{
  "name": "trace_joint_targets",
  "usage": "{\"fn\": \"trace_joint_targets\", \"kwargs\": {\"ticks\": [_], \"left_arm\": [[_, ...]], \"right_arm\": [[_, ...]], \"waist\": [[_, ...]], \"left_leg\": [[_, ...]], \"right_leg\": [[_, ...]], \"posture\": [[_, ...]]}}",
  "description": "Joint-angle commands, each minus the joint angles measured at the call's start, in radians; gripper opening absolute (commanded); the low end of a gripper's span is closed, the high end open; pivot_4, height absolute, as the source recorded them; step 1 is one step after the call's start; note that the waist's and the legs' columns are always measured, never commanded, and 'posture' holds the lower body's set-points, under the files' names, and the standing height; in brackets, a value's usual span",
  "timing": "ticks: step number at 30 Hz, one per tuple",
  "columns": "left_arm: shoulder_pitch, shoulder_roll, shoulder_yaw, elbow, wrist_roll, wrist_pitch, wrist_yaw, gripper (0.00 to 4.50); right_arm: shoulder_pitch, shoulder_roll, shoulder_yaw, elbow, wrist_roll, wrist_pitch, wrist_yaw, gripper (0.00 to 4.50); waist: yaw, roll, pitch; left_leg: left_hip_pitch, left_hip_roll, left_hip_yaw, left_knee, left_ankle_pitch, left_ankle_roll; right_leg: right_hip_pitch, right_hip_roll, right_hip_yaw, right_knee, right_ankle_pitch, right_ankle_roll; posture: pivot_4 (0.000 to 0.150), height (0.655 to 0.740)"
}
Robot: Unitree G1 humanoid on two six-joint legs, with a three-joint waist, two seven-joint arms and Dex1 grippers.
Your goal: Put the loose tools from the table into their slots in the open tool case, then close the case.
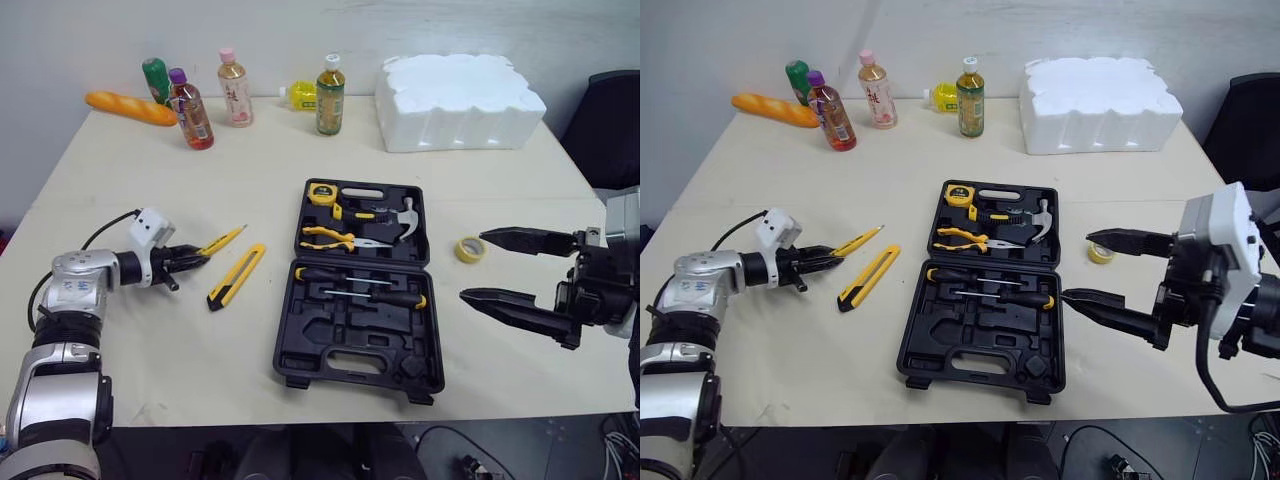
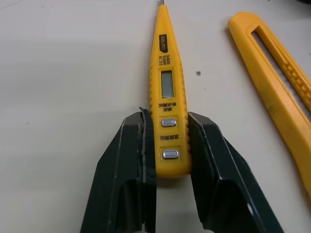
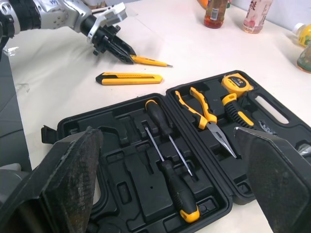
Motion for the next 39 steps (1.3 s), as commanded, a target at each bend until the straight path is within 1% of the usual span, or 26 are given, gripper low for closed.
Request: {"fn": "trace_joint_targets", "kwargs": {"ticks": [1,6,7,10,12,16,19,20,22,24,29,33,34,36,39], "left_arm": [[0.017,0.015,0.027,-0.029,-0.015,-0.019,0.004,0.56],[-0.013,0.029,0.038,-0.029,-0.023,-0.034,0.012,0.56],[-0.028,0.044,0.038,-0.064,-0.032,-0.034,-0.013,0.56],[-0.041,0.078,0.027,-0.25,-0.083,-0.009,-0.137,0.56],[-0.013,0.09,0.0,-0.401,-0.118,0.046,-0.204,0.56],[0.047,0.115,-0.045,-0.632,-0.166,0.127,-0.283,0.56],[0.057,0.088,-0.115,-0.833,-0.214,0.199,-0.316,0.56],[0.054,0.077,-0.162,-0.885,-0.202,0.217,-0.324,0.56],[0.032,0.058,-0.25,-0.913,-0.127,0.226,-0.307,0.56],[0.009,0.042,-0.307,-0.917,-0.085,0.243,-0.287,0.56],[-0.036,-0.023,-0.424,-0.944,-0.014,0.341,-0.238,0.56],[-0.046,-0.043,-0.471,-0.949,0.026,0.347,-0.224,0.56],[-0.06,-0.057,-0.492,-0.925,0.073,0.339,-0.184,0.56],[-0.08,-0.08,-0.513,-0.901,0.103,0.36,-0.158,0.56],[-0.084,-0.096,-0.516,-0.9,0.092,0.351,-0.18,0.56]], "right_arm": [[0.004,0.0,-0.007,-0.014,-0.02,-0.031,0.002,4.5],[-0.003,0.0,-0.008,-0.007,-0.025,-0.044,-0.003,4.5],[-0.001,-0.003,-0.011,-0.005,-0.026,-0.044,0.0,4.5],[0.011,-0.011,-0.022,-0.006,-0.035,-0.044,0.018,4.5],[0.015,-0.019,-0.036,-0.005,-0.024,-0.034,0.027,4.5],[0.031,-0.024,-0.054,-0.009,-0.007,-0.017,0.04,4.5],[0.053,-0.023,-0.058,0.002,-0.018,-0.023,0.057,4.5],[0.065,-0.017,-0.066,0.008,-0.014,-0.019,0.061,4.5],[0.118,-0.015,-0.092,0.004,-0.037,-0.012,0.091,4.5],[0.172,-0.015,-0.116,-0.008,-0.063,-0.012,0.118,4.5],[0.264,0.007,-0.163,-0.046,-0.065,-0.006,0.125,4.5],[0.296,0.025,-0.174,-0.073,-0.069,-0.007,0.11,4.5],[0.309,0.032,-0.181,-0.082,-0.073,-0.008,0.109,4.5],[0.326,0.042,-0.191,-0.095,-0.078,-0.011,0.104,4.5],[0.338,0.051,-0.195,-0.105,-0.076,-0.012,0.095,4.5]], "waist": [[0.001,0.0,0.0],[0.001,0.0,0.0],[0.001,0.0,0.0],[0.0,-0.003,0.001],[0.0,-0.002,0.001],[0.001,0.0,0.0],[0.001,0.0,0.001],[0.001,0.0,0.001],[0.007,0.0,0.001],[0.005,0.0,0.001],[0.0,0.0,0.001],[-0.001,0.0,0.001],[0.001,0.0,0.001],[0.007,0.0,0.001],[0.01,0.0,0.001]], "left_leg": [[0.0,0.0,0.0,0.0,0.0,0.0],[0.0,0.0,0.0,0.0,0.0,0.0],[0.0,0.0,0.0,0.0,0.0,0.0],[-0.001,0.0,0.0,0.0,0.0,0.0],[-0.002,0.001,-0.002,0.0,0.001,-0.001],[-0.002,0.0,-0.001,0.0,0.0,-0.001],[-0.003,0.001,-0.001,0.0,0.0,-0.001],[-0.003,0.001,-0.001,0.0,0.0,-0.001],[-0.003,0.001,-0.001,0.001,0.0,0.0],[-0.002,0.0,-0.001,0.001,0.0,0.0],[0.0,0.0,0.001,0.001,-0.001,0.004],[0.001,0.001,0.002,0.001,-0.001,0.005],[0.001,0.001,0.001,0.001,-0.001,0.004],[0.001,0.0,0.001,0.001,0.0,0.004],[0.001,-0.002,0.0,0.001,0.0,0.005]], "right_leg": [[0.0,0.0,0.0,0.0,0.0,0.0],[0.0,0.0,0.0,0.0,0.0,0.0],[0.0,0.0,0.0,0.0,0.0,0.0],[-0.001,0.0,0.0,0.0,0.0,0.0],[-0.001,0.0,0.0,-0.001,0.0,0.0],[0.0,-0.001,0.001,-0.002,0.0,0.0],[0.0,-0.001,0.001,-0.002,0.0,0.0],[0.0,-0.001,0.001,-0.002,0.0,0.0],[0.001,-0.001,0.001,-0.003,0.0,0.0],[0.002,0.001,0.0,-0.005,0.0,0.0],[0.002,0.002,-0.001,-0.001,0.0,0.0],[0.002,0.003,0.0,0.001,0.0,0.0],[0.002,0.003,0.0,0.001,0.0,0.0],[0.002,0.003,-0.001,0.001,0.0,0.0],[0.002,0.004,-0.001,0.0,0.001,0.001]], "posture": [[0.15,0.7383],[0.15,0.7383],[0.15,0.7383],[0.15,0.7383],[0.15,0.7383],[0.15,0.7383],[0.15,0.7383],[0.15,0.7383],[0.15,0.7383],[0.15,0.7383],[0.15,0.7383],[0.15,0.7383],[0.15,0.7383],[0.15,0.7383],[0.15,0.7383]]}}
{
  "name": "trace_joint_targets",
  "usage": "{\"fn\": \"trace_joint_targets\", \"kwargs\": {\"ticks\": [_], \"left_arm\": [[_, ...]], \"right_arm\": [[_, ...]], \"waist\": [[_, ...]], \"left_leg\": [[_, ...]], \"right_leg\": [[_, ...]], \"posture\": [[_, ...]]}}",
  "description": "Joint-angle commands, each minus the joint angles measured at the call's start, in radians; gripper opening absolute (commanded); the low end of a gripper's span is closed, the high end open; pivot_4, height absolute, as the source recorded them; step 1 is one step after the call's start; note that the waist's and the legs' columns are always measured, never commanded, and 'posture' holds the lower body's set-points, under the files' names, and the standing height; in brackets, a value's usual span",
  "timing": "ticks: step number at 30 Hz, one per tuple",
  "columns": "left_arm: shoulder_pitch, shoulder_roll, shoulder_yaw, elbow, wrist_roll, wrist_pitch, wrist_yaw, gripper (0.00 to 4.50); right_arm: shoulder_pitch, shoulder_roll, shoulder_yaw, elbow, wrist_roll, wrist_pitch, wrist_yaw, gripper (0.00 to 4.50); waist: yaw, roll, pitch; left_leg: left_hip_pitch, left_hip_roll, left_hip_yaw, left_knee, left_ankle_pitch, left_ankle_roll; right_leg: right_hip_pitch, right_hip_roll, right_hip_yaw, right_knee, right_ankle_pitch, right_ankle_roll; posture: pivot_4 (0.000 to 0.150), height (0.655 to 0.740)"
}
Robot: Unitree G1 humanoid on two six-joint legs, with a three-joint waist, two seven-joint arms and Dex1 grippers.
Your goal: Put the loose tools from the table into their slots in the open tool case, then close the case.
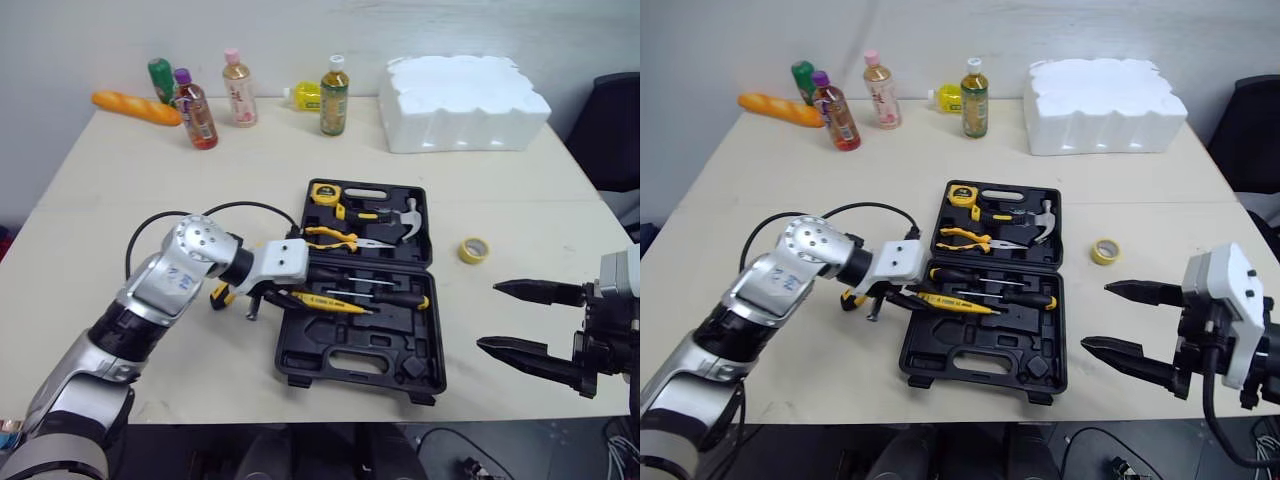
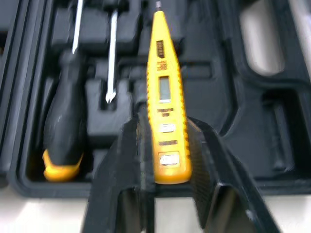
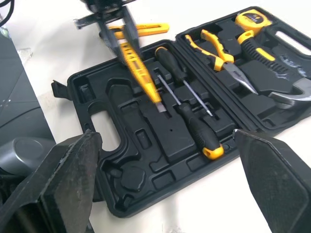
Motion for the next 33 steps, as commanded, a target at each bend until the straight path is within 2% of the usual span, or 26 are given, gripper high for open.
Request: {"fn": "trace_joint_targets", "kwargs": {"ticks": [1,8,13,15,19,20,22,27,28,29,33], "left_arm": [[-0.019,-0.011,0.001,-0.007,0.008,-0.006,0.0,0.56],[-0.033,-0.026,-0.018,0.025,0.052,-0.008,0.016,0.56],[-0.011,-0.053,-0.006,0.0,0.002,0.028,-0.003,0.56],[-0.008,-0.045,-0.01,0.016,0.022,-0.001,0.006,1.58],[-0.02,-0.028,0.031,0.009,-0.008,0.03,-0.005,3.18],[-0.023,-0.026,0.038,0.01,-0.013,0.035,-0.005,3.76],[-0.023,-0.033,0.087,0.029,-0.064,-0.002,-0.027,4.43],[0.021,-0.144,0.251,0.22,-0.214,-0.245,-0.043,4.43],[0.028,-0.164,0.264,0.256,-0.224,-0.249,-0.038,3.88],[0.032,-0.175,0.272,0.28,-0.229,-0.251,-0.038,3.58],[0.075,-0.208,0.25,0.301,-0.226,-0.257,-0.049,1.86]], "right_arm": [[0.01,0.012,-0.037,-0.026,0.006,-0.012,-0.011,4.5],[0.014,0.018,-0.036,-0.033,0.011,-0.015,-0.028,4.5],[0.019,0.023,-0.032,-0.035,0.012,-0.019,-0.035,4.5],[0.02,0.023,-0.032,-0.036,0.013,-0.019,-0.037,4.5],[0.022,0.022,-0.033,-0.039,0.017,-0.019,-0.037,4.5],[0.021,0.022,-0.033,-0.039,0.017,-0.019,-0.037,4.5],[0.02,0.023,-0.033,-0.037,0.019,-0.019,-0.038,4.5],[0.019,0.034,-0.03,-0.029,0.01,-0.029,-0.041,4.5],[0.016,0.035,-0.026,-0.026,0.009,-0.031,-0.043,4.5],[0.015,0.036,-0.023,-0.025,0.008,-0.032,-0.044,4.5],[0.009,0.031,-0.012,-0.016,0.009,-0.039,-0.044,4.5]], "waist": [[-0.001,0.0,0.0],[-0.004,0.0,0.0],[-0.003,0.0,0.0],[-0.003,0.0,0.0],[-0.005,0.0,0.0],[-0.005,0.0,0.0],[-0.007,0.0,0.0],[-0.006,0.0,0.0],[-0.006,0.0,0.0],[-0.006,0.0,0.0],[-0.007,0.0,0.0]], "left_leg": [[0.0,0.0,0.0,0.0,0.0,0.0],[0.0,0.0,0.0,0.0,0.0,-0.001],[0.0,0.0,0.0,0.0,0.0,0.0],[0.0,0.0,-0.001,0.0,0.0,-0.001],[0.0,0.0,0.0,0.0,0.001,-0.001],[0.0,0.0,0.0,0.0,0.001,-0.001],[0.0,0.0,0.0,0.0,0.001,-0.001],[0.001,0.001,0.0,0.0,0.001,-0.002],[0.0,0.001,0.0,0.001,0.002,-0.003],[0.001,0.0,0.0,0.001,0.002,-0.003],[0.0,0.0,0.0,0.001,0.002,-0.003]], "right_leg": [[0.0,-0.001,0.0,0.0,0.0,0.0],[0.0,-0.002,0.0,-0.001,0.0,0.0],[0.0,-0.002,0.0,0.0,0.0,0.0],[0.0,-0.002,0.0,-0.001,0.0,0.0],[0.0,-0.002,0.0,-0.001,0.0,0.0],[0.0,-0.002,0.0,-0.001,0.0,0.0],[0.0,-0.002,0.0,-0.001,0.0,0.0],[0.0,-0.003,0.0,-0.001,0.0,0.0],[0.0,-0.003,0.0,-0.001,0.0,0.0],[0.001,-0.003,0.0,-0.001,0.0,0.0],[0.0,-0.002,0.0,-0.001,0.0,0.0]], "posture": [[0.15,0.7383],[0.15,0.7383],[0.15,0.7383],[0.15,0.7383],[0.15,0.7383],[0.15,0.7383],[0.15,0.7383],[0.15,0.7383],[0.15,0.7383],[0.15,0.7383],[0.15,0.7383]]}}
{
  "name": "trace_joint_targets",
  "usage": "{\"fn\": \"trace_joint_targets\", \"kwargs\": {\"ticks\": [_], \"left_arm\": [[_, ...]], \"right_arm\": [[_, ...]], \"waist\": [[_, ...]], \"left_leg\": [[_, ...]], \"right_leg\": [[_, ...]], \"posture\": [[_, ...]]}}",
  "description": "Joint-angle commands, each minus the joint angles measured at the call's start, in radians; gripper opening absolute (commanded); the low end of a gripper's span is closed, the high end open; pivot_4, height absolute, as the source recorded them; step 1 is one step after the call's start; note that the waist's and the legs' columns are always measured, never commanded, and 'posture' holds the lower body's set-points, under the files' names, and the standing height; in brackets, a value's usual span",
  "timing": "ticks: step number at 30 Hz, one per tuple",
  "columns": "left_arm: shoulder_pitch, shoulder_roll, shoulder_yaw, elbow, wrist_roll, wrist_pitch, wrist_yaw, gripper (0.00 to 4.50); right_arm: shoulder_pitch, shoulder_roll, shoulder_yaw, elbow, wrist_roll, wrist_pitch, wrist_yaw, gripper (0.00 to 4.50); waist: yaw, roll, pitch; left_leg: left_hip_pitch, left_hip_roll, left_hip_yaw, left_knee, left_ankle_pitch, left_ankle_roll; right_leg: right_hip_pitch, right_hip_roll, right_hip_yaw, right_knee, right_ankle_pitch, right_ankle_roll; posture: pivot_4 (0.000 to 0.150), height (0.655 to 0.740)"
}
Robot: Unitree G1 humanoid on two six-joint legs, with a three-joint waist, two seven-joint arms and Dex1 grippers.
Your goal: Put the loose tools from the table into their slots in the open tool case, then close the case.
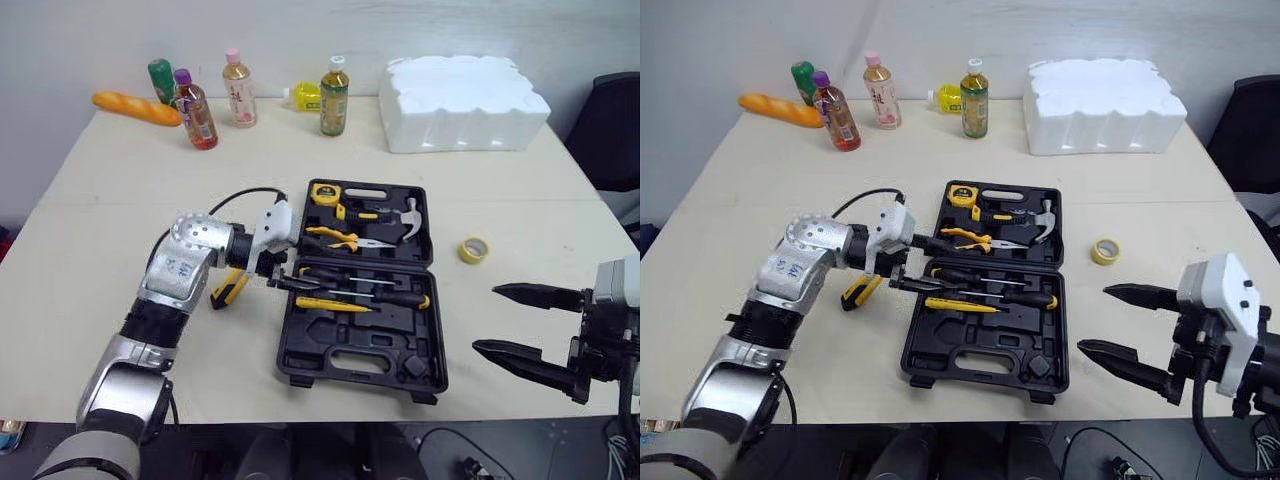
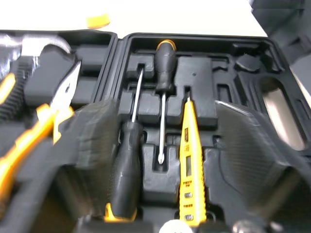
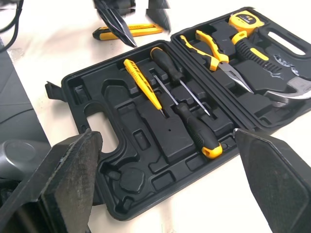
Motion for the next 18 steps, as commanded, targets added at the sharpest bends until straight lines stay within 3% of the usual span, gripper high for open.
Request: {"fn": "trace_joint_targets", "kwargs": {"ticks": [1,4,13,18], "left_arm": [[0.026,-0.015,-0.015,-0.012,-0.004,-0.032,-0.014,1.43],[0.036,-0.022,-0.041,-0.026,0.007,-0.008,-0.007,0.09],[0.052,-0.012,-0.136,0.001,0.12,-0.019,0.029,0.09],[0.06,0.035,-0.242,0.065,0.281,-0.137,0.062,0.09]], "right_arm": [[-0.012,0.004,-0.009,0.005,0.008,-0.02,-0.002,4.5],[-0.019,0.002,-0.001,0.008,0.008,-0.023,-0.005,4.5],[-0.024,0.004,0.004,0.006,-0.005,-0.026,-0.004,4.5],[-0.022,0.006,0.008,0.002,-0.012,-0.027,-0.004,4.5]], "waist": [[0.0,0.0,0.0],[0.001,0.0,0.0],[0.001,0.0,0.0],[0.001,0.0,-0.004]], "left_leg": [[0.0,0.0,0.0,0.0,0.0,0.0],[0.0,0.0,0.0,0.0,0.0,0.0],[0.0,0.0,0.0,0.0,0.0,0.0],[0.003,0.0,0.0,0.0,-0.001,0.001]], "right_leg": [[0.0,0.0,0.0,0.0,0.0,0.0],[0.0,0.0,0.0,0.0,0.0,0.0],[0.0,0.0,0.0,0.0,0.0,0.0],[0.003,-0.001,0.001,0.0,0.0,0.0]], "posture": [[0.15,0.7383],[0.15,0.7383],[0.15,0.7383],[0.15,0.7383]]}}
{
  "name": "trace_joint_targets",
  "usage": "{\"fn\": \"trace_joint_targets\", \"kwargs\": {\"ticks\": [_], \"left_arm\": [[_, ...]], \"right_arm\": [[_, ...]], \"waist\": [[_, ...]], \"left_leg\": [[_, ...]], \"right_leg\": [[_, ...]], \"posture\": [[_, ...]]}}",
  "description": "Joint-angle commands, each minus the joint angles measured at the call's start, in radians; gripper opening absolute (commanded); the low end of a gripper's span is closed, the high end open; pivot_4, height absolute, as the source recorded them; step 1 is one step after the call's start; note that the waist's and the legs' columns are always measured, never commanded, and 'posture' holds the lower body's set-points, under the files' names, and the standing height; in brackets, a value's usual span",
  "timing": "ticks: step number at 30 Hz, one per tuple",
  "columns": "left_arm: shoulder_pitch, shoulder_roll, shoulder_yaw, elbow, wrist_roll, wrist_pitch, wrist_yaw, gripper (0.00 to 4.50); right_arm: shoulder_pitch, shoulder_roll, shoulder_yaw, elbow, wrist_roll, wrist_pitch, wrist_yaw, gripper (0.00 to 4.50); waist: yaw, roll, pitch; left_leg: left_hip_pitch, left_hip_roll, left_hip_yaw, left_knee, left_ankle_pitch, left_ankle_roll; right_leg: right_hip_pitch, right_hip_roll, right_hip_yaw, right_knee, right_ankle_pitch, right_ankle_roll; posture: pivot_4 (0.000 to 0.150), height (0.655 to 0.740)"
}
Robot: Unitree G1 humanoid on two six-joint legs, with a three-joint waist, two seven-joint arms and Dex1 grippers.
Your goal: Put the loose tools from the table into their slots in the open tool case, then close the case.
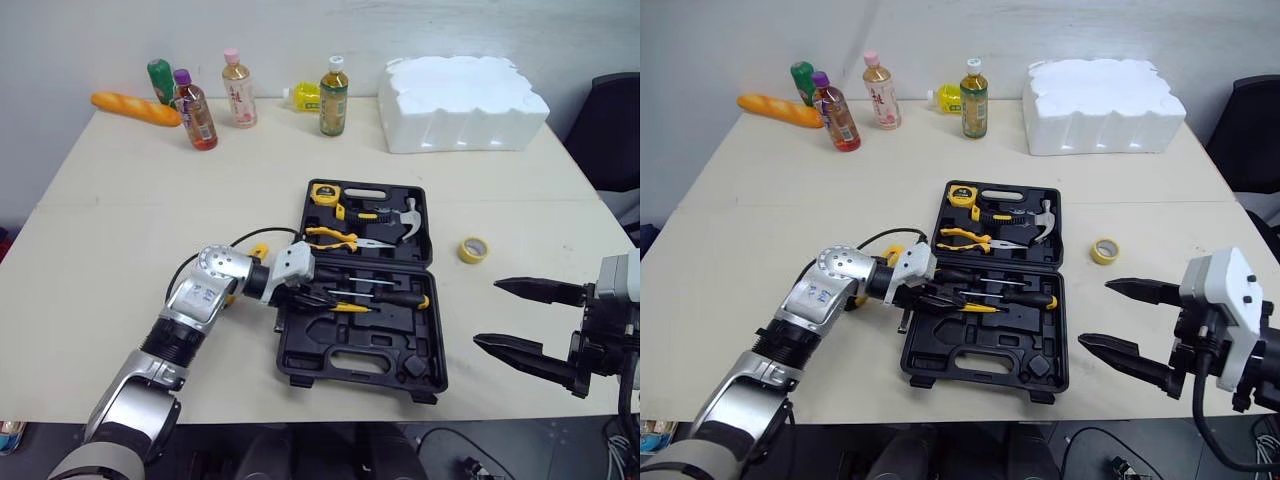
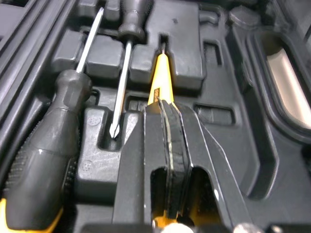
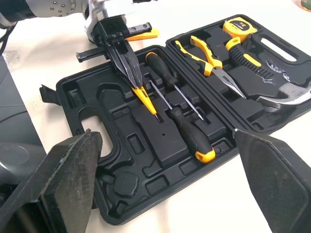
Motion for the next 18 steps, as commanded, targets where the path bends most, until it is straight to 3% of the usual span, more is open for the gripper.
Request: {"fn": "trace_joint_targets", "kwargs": {"ticks": [1,4,7,10,13,15,18], "left_arm": [[0.04,0.045,-0.077,0.062,0.122,-0.049,0.01,0.09],[0.087,0.067,-0.105,-0.001,0.107,0.025,-0.023,0.09],[0.069,0.051,-0.093,0.018,0.122,0.048,0.031,0.09],[0.051,0.03,-0.036,0.002,0.051,0.084,0.033,0.09],[0.062,0.023,0.07,-0.077,-0.104,0.125,-0.027,0.87],[0.075,0.041,0.129,-0.135,-0.187,0.208,-0.048,1.8],[0.117,0.142,0.335,-0.197,-0.324,0.362,-0.007,3.2]], "right_arm": [[0.001,0.008,-0.001,-0.01,0.0,-0.021,-0.002,4.5],[0.012,0.013,0.01,-0.012,-0.017,-0.028,-0.002,4.5],[0.016,0.014,0.013,-0.013,-0.023,-0.033,-0.002,4.5],[0.01,0.015,0.027,-0.006,-0.033,-0.041,-0.008,4.5],[0.004,0.019,0.043,0.005,-0.052,-0.05,-0.015,4.5],[0.01,0.023,0.04,0.014,-0.065,-0.056,-0.015,4.5],[0.055,0.039,0.004,0.077,-0.133,-0.079,0.006,4.5]], "waist": [[0.0,0.001,-0.003],[-0.005,0.001,-0.005],[-0.007,0.004,-0.006],[-0.003,0.005,-0.007],[-0.004,0.005,-0.006],[-0.005,0.005,-0.005],[-0.006,0.001,-0.002]], "left_leg": [[0.001,0.0,0.0,0.0,0.0,0.001],[0.003,0.001,0.0,-0.001,-0.001,0.002],[0.014,0.004,0.0,-0.004,-0.004,0.001],[0.016,0.004,-0.001,-0.004,-0.005,0.001],[0.015,0.004,-0.002,-0.004,-0.004,0.001],[0.013,0.004,-0.002,-0.004,-0.004,0.001],[0.008,0.005,-0.004,-0.003,-0.004,0.0]], "right_leg": [[0.001,0.0,0.0,0.0,0.0,0.0],[0.003,0.0,0.0,-0.001,0.0,0.0],[0.014,0.001,0.001,-0.004,-0.002,-0.003],[0.016,0.001,0.001,-0.004,-0.002,-0.003],[0.015,0.0,0.001,-0.004,-0.002,-0.003],[0.013,0.001,0.001,-0.004,-0.002,-0.003],[0.008,0.001,0.002,-0.003,-0.002,-0.004]], "posture": [[0.15,0.7383],[0.15,0.7383],[0.15,0.7383],[0.15,0.7383],[0.15,0.7383],[0.15,0.7383],[0.15,0.7383]]}}
